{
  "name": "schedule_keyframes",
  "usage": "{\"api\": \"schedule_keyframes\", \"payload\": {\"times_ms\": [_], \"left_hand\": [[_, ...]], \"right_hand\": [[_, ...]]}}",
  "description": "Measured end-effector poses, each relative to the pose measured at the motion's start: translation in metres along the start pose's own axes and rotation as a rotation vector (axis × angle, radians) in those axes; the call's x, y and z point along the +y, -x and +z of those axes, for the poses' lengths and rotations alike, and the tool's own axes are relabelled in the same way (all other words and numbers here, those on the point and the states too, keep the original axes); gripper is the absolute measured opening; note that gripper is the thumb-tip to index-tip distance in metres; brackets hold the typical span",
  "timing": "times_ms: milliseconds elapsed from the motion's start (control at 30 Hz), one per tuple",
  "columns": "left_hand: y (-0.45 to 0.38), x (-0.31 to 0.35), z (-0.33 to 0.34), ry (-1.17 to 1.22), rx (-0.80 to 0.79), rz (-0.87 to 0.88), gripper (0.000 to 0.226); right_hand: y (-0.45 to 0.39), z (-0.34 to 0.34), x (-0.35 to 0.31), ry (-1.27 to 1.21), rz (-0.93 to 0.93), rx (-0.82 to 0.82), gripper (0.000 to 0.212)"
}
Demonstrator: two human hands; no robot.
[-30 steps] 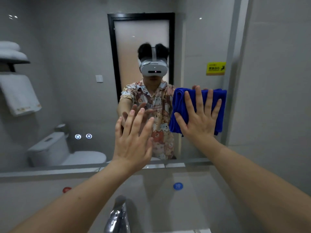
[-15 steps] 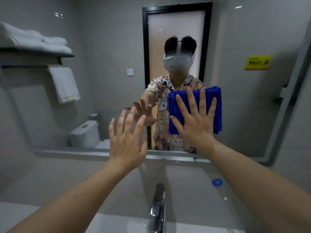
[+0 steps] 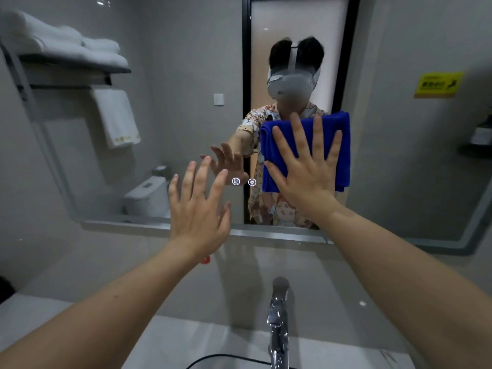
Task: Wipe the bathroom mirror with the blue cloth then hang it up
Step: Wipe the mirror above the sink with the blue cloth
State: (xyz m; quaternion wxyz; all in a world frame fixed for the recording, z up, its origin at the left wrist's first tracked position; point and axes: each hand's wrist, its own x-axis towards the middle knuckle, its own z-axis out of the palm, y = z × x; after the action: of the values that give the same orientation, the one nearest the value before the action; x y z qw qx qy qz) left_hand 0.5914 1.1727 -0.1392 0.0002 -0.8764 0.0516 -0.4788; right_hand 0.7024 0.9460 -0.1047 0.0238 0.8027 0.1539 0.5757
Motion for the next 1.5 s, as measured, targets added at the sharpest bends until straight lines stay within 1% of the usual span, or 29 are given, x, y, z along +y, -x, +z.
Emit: {"api": "schedule_keyframes", "payload": {"times_ms": [100,233,300,433,500,567,633,733,800,867,933,1000,1033,1133,1233,1267,1367,1500], "left_hand": [[-0.001,0.001,0.0,0.021,-0.009,-0.006,0.065],[0.003,-0.002,0.001,0.025,-0.017,0.015,0.065],[0.008,-0.006,0.003,0.012,-0.03,0.024,0.065],[0.02,-0.006,0.011,0.004,-0.077,0.014,0.064],[0.024,0.0,0.017,0.006,-0.093,0.032,0.065],[0.024,0.011,0.021,0.016,-0.098,0.056,0.066],[0.021,0.027,0.024,0.039,-0.09,0.062,0.066],[0.017,0.061,0.028,0.087,-0.086,0.077,0.065],[0.018,0.086,0.032,0.111,-0.08,0.154,0.065],[0.02,0.112,0.037,0.137,-0.061,0.266,0.065],[0.02,0.138,0.039,0.158,-0.042,0.352,0.066],[0.018,0.162,0.042,0.178,-0.021,0.395,0.067],[0.016,0.174,0.043,0.186,-0.012,0.409,0.067],[0.012,0.204,0.046,0.199,0.001,0.447,0.067],[0.008,0.232,0.048,0.217,-0.011,0.469,0.065],[0.006,0.242,0.049,0.221,-0.009,0.478,0.064],[-0.002,0.269,0.053,0.241,-0.001,0.497,0.065],[-0.017,0.3,0.057,0.273,0.033,0.5,0.068]], "right_hand": [[0.037,0.012,-0.014,-0.018,-0.026,-0.04,0.077],[0.102,0.025,-0.036,-0.036,0.078,-0.102,0.076],[0.126,0.03,-0.043,-0.032,0.085,-0.13,0.077],[0.143,0.036,-0.046,-0.033,0.06,-0.161,0.077],[0.146,0.036,-0.039,-0.033,0.014,-0.154,0.076],[0.152,0.034,-0.026,-0.033,-0.041,-0.127,0.077],[0.161,0.031,-0.006,-0.024,-0.047,-0.111,0.077],[0.174,0.023,0.028,-0.004,0.045,-0.119,0.075],[0.181,0.017,0.053,0.008,0.103,-0.125,0.075],[0.189,0.01,0.077,0.014,0.163,-0.132,0.075],[0.196,0.004,0.103,0.009,0.263,-0.12,0.075],[0.203,-0.002,0.13,-0.001,0.374,-0.082,0.075],[0.208,-0.004,0.144,-0.004,0.401,-0.065,0.076],[0.218,-0.009,0.18,-0.008,0.388,-0.041,0.075],[0.22,-0.016,0.211,-0.013,0.467,-0.009,0.075],[0.221,-0.018,0.219,-0.01,0.458,-0.015,0.076],[0.221,-0.022,0.24,-0.006,0.35,-0.036,0.076],[0.199,-0.03,0.258,0.019,0.288,-0.002,0.077]]}}
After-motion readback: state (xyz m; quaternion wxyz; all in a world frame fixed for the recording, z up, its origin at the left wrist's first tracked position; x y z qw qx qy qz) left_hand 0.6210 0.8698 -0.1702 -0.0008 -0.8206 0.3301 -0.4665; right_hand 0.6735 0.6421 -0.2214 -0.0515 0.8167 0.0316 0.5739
